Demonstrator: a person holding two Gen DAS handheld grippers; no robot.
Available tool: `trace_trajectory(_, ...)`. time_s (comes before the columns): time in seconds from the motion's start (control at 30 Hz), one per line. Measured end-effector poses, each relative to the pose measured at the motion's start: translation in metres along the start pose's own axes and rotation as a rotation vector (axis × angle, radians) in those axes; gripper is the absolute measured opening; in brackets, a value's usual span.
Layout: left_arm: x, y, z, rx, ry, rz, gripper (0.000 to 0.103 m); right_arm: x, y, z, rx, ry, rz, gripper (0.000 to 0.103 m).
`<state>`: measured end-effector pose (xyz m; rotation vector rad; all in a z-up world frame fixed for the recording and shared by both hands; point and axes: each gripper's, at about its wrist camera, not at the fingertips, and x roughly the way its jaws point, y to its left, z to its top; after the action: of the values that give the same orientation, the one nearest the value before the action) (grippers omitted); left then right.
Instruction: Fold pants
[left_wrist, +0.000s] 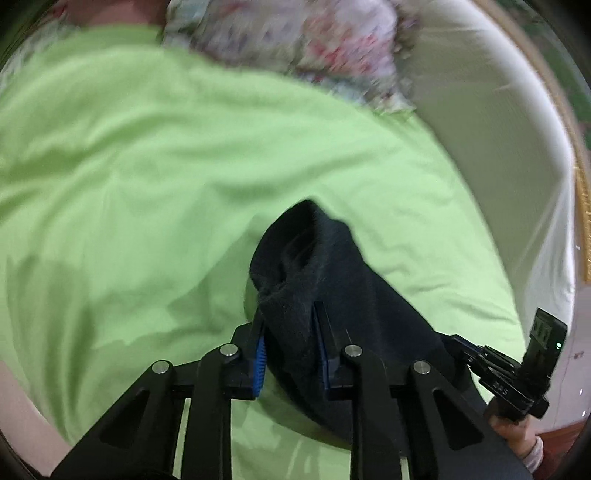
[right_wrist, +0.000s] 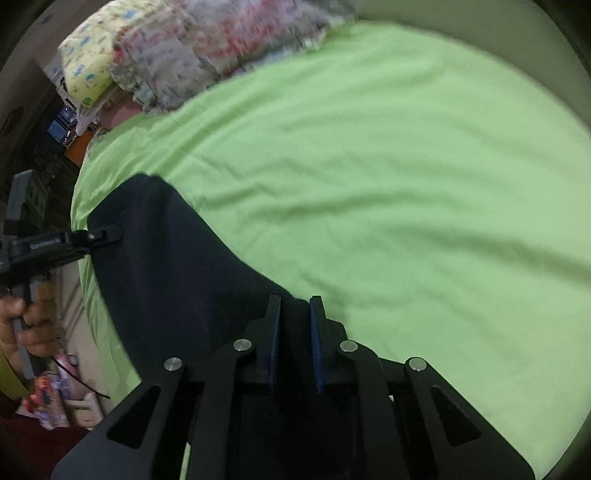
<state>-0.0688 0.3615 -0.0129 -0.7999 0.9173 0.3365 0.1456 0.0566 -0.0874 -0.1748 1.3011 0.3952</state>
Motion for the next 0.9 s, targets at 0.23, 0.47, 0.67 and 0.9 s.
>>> trace_trajectory(0.23,0.014,0.000,-0.009,0.087,0.013,0.081,0.020,0.017,-0.013,-0.004,0.069,0.006,-0.045,0.014)
trace_trajectory(0.47,0.010,0.001,-0.013,0.169,0.025,0.159,0.040,0.012,-0.020,-0.009,0.218,-0.009,-0.034,0.028)
trace_trajectory(0.67,-0.020,-0.002,0.001,0.135,-0.036,0.157,0.045,-0.027,-0.024,-0.029,0.274,-0.089,-0.047,0.028)
trace_trajectory(0.9,-0.030,-0.049,0.009,0.216,-0.022,0.080,0.061,-0.080,-0.043,-0.083,0.418,-0.184,-0.091,0.035)
